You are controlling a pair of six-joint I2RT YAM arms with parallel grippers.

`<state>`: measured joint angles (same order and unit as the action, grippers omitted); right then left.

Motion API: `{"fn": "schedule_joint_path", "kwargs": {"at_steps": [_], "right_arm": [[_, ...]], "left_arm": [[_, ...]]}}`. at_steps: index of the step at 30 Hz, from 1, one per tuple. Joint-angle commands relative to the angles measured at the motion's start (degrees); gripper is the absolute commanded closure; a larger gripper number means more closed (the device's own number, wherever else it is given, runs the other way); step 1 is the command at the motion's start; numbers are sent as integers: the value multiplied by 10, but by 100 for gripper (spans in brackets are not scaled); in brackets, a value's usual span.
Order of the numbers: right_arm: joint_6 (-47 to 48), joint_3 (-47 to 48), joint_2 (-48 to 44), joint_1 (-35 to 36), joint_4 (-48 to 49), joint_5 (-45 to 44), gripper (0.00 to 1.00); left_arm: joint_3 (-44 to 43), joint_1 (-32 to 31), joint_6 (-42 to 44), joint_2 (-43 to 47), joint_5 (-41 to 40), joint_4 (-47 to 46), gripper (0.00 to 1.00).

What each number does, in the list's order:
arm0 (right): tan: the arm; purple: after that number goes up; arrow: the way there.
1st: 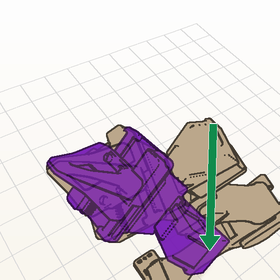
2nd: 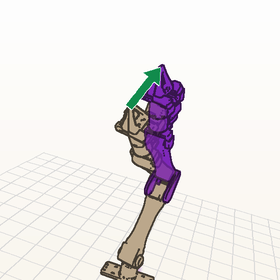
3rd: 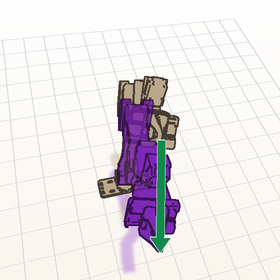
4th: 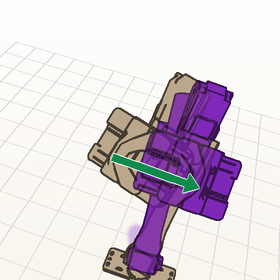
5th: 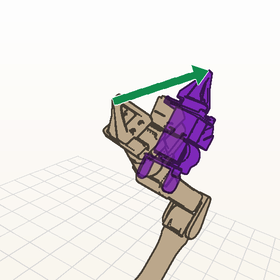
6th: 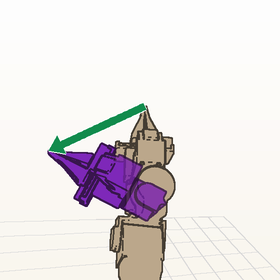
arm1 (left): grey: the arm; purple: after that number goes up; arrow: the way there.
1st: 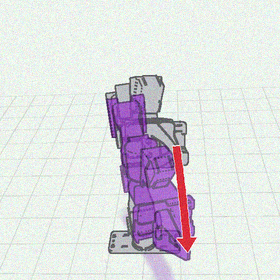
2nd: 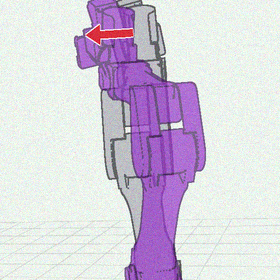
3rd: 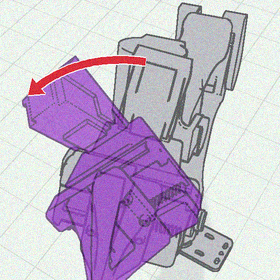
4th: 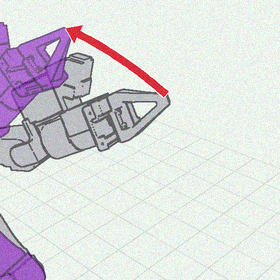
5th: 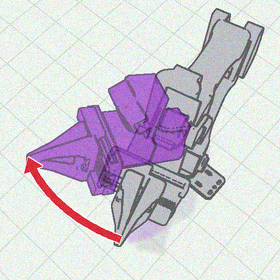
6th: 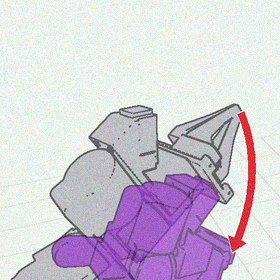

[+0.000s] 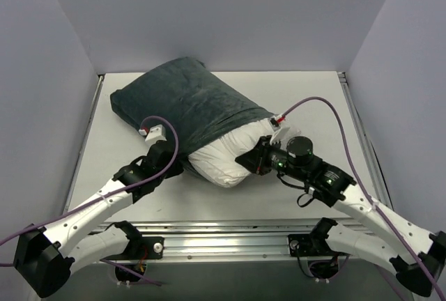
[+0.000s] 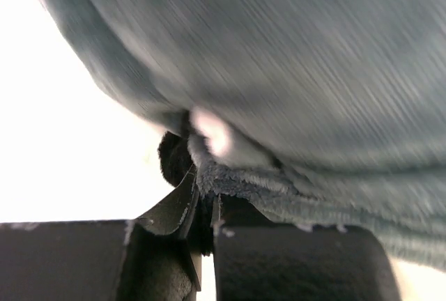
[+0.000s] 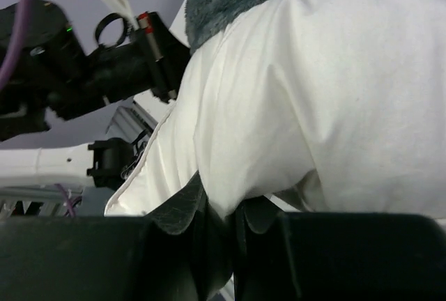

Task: Remove the pillowcase from the pillow

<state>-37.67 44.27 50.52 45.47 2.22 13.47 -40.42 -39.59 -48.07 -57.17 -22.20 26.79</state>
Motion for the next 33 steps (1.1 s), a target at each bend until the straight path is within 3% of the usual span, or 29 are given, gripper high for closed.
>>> {"fn": "schedule_joint_path", "kwargs": {"at_steps": [1,8,13,14,15,17,18,21,23,26,29,33], "right_arm": [[1,71,-116,5,2,97,100],[43,163,-174,6,-88,140,100],[80,162,-150,6,-148,165,100],[86,162,-134,6,-157,161,95],[92,163,-125,7,-164,161,81],[105,172,-103,6,-186,127,69],[105,186,-97,6,-193,100,58],[112,222,-53,6,-243,-67,39],[110,233,-2,5,-279,-192,31],[130,217,50,3,-263,-250,20],[161,162,96,1,-203,-220,16],[162,93,150,11,-114,-49,18]], "left_arm": [[31,55,-51,-20,-91,-23,98],[58,82,-96,-61,-110,-64,98],[74,81,-69,-52,-56,-98,97],[76,81,-65,-45,-44,-105,97],[82,81,-56,-26,-30,-104,95],[85,81,-48,-6,-19,-92,92],[87,81,-43,14,-15,-83,90],[90,82,-40,47,-15,-43,86],[95,84,-41,61,-21,-18,77],[100,86,-44,84,-24,-4,53],[99,91,-33,91,-21,-25,31],[76,107,12,24,6,-83,24]]}}
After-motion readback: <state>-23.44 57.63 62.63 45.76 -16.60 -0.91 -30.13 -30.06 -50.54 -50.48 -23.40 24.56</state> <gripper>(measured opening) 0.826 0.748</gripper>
